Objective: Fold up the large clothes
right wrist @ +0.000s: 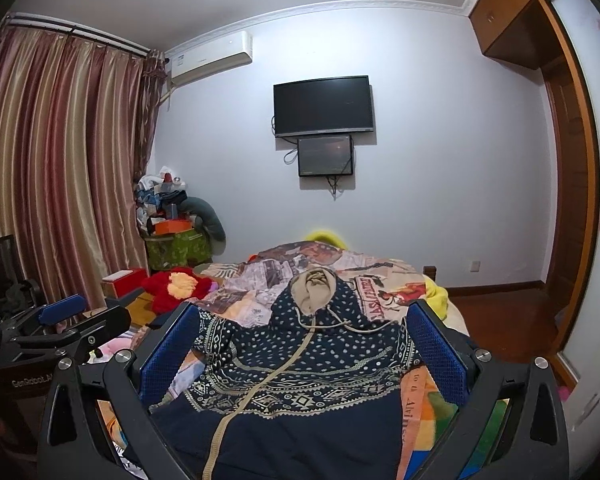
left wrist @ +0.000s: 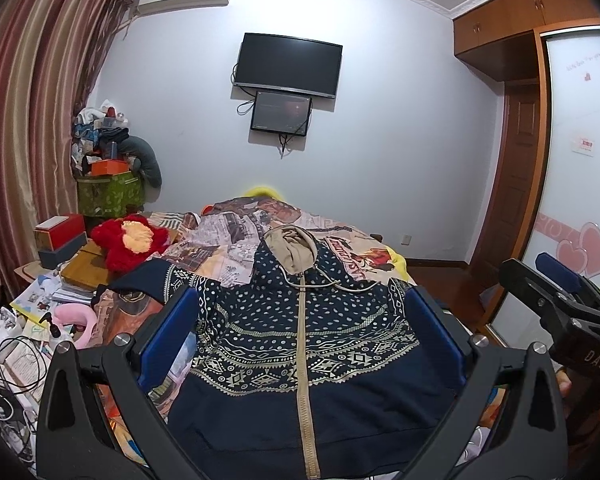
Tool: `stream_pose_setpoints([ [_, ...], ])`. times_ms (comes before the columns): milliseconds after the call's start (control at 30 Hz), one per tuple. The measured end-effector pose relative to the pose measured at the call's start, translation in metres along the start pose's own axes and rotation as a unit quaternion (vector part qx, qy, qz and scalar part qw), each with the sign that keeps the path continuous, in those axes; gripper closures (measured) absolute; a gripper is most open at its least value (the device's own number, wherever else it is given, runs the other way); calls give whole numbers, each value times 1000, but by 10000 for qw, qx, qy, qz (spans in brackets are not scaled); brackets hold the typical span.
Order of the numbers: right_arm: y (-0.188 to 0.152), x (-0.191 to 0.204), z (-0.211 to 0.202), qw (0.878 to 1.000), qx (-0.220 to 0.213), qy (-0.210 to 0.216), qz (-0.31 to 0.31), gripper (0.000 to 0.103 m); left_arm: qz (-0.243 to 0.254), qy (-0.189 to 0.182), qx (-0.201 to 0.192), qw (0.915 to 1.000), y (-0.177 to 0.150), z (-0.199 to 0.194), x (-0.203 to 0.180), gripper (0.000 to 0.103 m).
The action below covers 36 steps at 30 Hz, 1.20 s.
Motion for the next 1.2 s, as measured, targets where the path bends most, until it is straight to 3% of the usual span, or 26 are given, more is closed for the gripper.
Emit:
stream_pose_setpoints([
  [1200,-7,1,9,9999,102,-20,37,0,68,-13,24,10000,-1,6,-2,0],
])
Point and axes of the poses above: each gripper's, at about its wrist camera, not at the fingertips, and z roughly the way its jaws point, x to its left, y to its top, the point moved 3 cm from there along z, roughly the way its jaws point, and after that the axes turned 8 degrees about -z, right-handed, at the moved point
